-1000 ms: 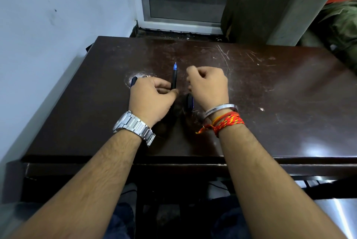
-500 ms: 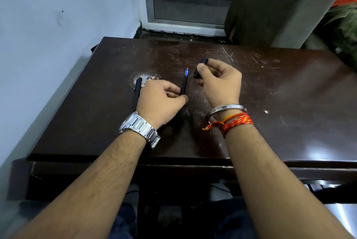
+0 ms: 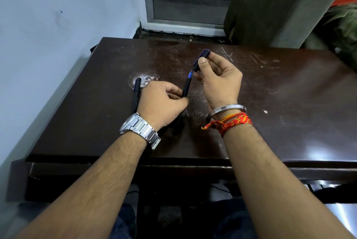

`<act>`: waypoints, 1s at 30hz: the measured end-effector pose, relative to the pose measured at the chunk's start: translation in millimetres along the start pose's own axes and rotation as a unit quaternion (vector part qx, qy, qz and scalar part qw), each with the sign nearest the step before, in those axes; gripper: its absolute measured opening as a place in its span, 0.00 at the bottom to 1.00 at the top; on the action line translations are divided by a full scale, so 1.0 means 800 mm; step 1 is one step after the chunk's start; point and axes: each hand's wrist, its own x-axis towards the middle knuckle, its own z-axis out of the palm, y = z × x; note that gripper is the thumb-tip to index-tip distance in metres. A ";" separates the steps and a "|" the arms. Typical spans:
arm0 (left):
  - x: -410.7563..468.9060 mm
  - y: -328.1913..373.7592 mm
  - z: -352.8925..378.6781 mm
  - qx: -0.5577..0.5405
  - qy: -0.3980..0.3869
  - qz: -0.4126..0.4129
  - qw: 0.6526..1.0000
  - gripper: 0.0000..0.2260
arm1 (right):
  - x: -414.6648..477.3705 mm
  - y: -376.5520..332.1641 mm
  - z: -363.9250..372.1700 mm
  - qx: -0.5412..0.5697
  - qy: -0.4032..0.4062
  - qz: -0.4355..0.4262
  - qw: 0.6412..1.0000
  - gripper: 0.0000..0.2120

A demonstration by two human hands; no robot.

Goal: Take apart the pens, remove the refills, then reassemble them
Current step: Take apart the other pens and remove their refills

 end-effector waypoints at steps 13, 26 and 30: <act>0.001 -0.003 -0.003 -0.022 0.057 0.006 0.998 0.05 | -0.011 0.008 0.004 -0.193 -0.173 0.005 0.966 0.26; -0.003 0.001 -0.003 0.021 0.037 -0.004 0.999 0.13 | -0.011 0.003 -0.007 -0.295 -0.189 -0.002 0.937 0.36; -0.002 -0.001 -0.005 0.007 0.051 -0.003 0.999 0.22 | -0.013 -0.002 -0.009 -0.286 -0.196 -0.020 0.938 0.38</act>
